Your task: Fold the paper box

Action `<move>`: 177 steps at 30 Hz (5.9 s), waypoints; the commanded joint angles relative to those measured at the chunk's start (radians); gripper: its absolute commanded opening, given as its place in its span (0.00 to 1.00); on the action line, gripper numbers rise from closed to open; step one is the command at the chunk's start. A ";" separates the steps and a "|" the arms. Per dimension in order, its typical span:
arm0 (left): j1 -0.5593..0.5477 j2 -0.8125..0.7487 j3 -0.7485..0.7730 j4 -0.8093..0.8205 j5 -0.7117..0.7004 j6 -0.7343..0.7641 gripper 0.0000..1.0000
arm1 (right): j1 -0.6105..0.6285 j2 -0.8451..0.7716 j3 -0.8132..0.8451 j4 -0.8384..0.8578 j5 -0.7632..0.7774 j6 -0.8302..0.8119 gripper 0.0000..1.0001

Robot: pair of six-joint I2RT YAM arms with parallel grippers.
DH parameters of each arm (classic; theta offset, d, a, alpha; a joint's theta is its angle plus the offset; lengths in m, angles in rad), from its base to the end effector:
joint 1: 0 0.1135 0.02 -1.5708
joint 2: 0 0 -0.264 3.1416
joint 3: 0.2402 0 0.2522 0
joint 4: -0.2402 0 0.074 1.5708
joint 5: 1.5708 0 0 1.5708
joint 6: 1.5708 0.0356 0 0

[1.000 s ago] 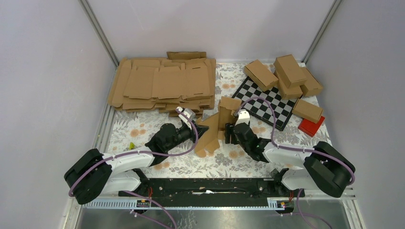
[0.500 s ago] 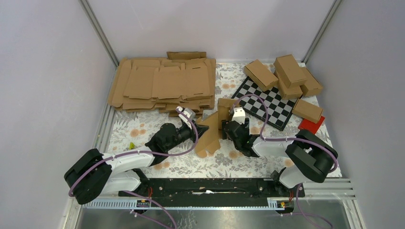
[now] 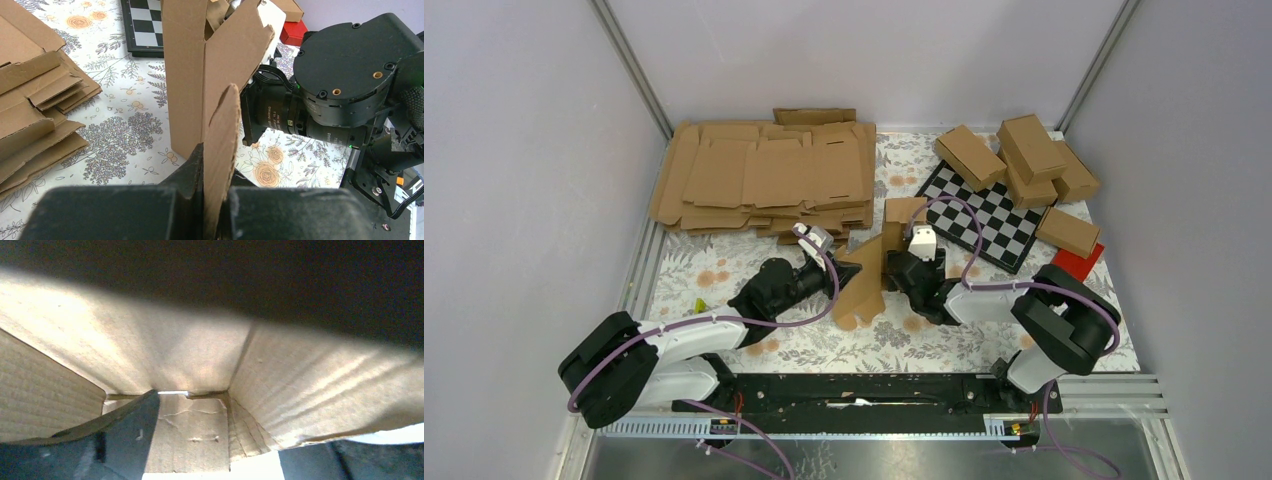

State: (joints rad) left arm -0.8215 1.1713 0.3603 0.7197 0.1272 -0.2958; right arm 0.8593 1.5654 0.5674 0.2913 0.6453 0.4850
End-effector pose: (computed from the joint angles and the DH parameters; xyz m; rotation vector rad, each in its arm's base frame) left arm 0.1591 -0.1776 0.2105 0.5523 1.6617 -0.9400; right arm 0.1988 0.1978 0.1376 -0.0723 2.1154 0.0533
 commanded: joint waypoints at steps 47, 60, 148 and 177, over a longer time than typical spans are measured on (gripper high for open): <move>-0.007 0.001 0.039 -0.058 -0.030 0.003 0.00 | -0.034 -0.455 -0.074 -0.255 -0.102 -0.013 1.00; -0.008 0.005 0.040 -0.057 -0.023 0.006 0.00 | -0.157 -0.221 -0.024 -0.138 -0.315 -0.034 1.00; 0.034 0.179 0.428 -0.498 -0.063 -0.232 0.00 | -0.149 -0.108 0.120 -0.329 -0.418 -0.039 0.51; 0.055 0.081 0.262 -0.396 0.081 -0.360 0.01 | -0.103 -0.093 0.174 -0.489 -0.485 0.206 0.00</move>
State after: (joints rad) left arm -0.7620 1.2613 0.6437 0.3046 0.1265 -0.6178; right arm 0.7177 1.4765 0.7269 -0.1791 0.2295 0.6044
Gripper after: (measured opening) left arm 0.031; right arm 0.178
